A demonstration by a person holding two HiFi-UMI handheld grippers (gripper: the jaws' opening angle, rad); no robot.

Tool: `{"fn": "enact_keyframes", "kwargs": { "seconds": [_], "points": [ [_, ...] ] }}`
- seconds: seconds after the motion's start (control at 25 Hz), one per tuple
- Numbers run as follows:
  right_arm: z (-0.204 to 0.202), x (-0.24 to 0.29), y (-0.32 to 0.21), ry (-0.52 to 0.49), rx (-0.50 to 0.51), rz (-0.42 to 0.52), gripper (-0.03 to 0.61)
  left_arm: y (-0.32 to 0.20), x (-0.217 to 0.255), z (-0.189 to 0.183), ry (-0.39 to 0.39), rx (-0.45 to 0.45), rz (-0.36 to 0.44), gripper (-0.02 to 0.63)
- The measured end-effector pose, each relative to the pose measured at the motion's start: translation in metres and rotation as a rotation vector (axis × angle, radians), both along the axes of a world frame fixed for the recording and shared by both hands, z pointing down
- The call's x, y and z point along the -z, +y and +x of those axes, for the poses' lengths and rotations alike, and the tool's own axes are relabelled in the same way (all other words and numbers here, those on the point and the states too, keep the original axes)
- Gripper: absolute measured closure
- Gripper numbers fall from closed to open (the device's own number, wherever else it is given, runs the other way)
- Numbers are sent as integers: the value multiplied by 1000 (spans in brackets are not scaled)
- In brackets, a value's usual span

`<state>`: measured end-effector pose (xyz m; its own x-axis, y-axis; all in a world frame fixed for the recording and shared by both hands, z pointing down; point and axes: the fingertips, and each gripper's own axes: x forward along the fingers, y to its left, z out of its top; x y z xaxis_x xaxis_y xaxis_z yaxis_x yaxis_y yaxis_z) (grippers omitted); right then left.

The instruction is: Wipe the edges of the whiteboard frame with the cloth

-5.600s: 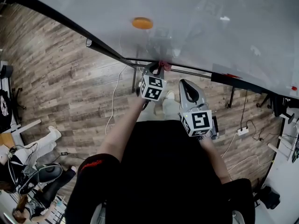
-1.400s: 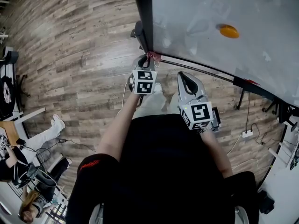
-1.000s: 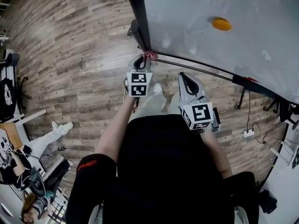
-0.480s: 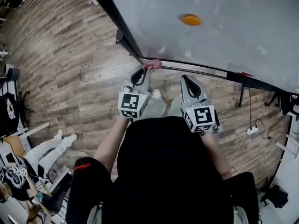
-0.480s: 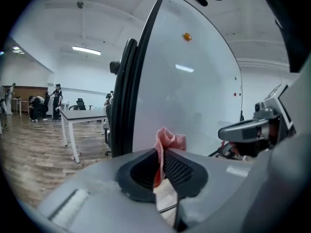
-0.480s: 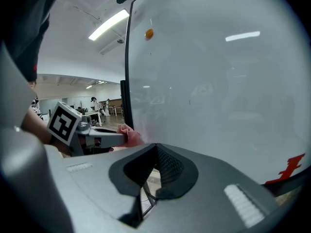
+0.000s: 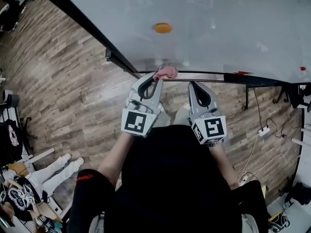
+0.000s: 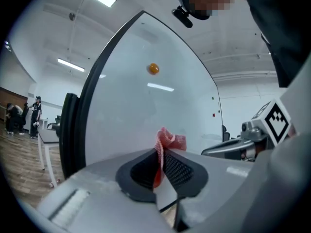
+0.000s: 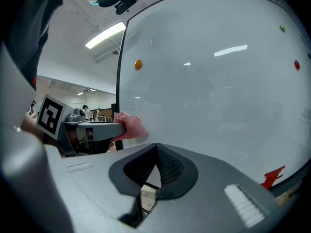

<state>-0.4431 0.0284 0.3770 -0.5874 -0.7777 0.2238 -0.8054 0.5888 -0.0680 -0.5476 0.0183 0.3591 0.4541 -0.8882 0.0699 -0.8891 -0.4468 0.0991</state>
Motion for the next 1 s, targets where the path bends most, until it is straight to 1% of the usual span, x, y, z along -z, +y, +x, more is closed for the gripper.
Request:
{"fn": "enact_keyframes", "kwargs": {
  "seconds": [0.2, 0.44, 0.8, 1.0],
  "points": [
    [16, 35, -3, -26, -44, 69, 578, -1, 34, 11, 18, -27, 54, 586],
    [26, 67, -8, -48, -85, 146, 578, -3, 64, 18, 12, -57, 127, 586],
    [28, 106, -11, -71, -101, 230, 578, -5, 104, 19, 14, -70, 210, 586],
    [25, 119, -12, -81, -97, 262, 578, -5, 114, 21, 19, -72, 230, 586]
  ]
}}
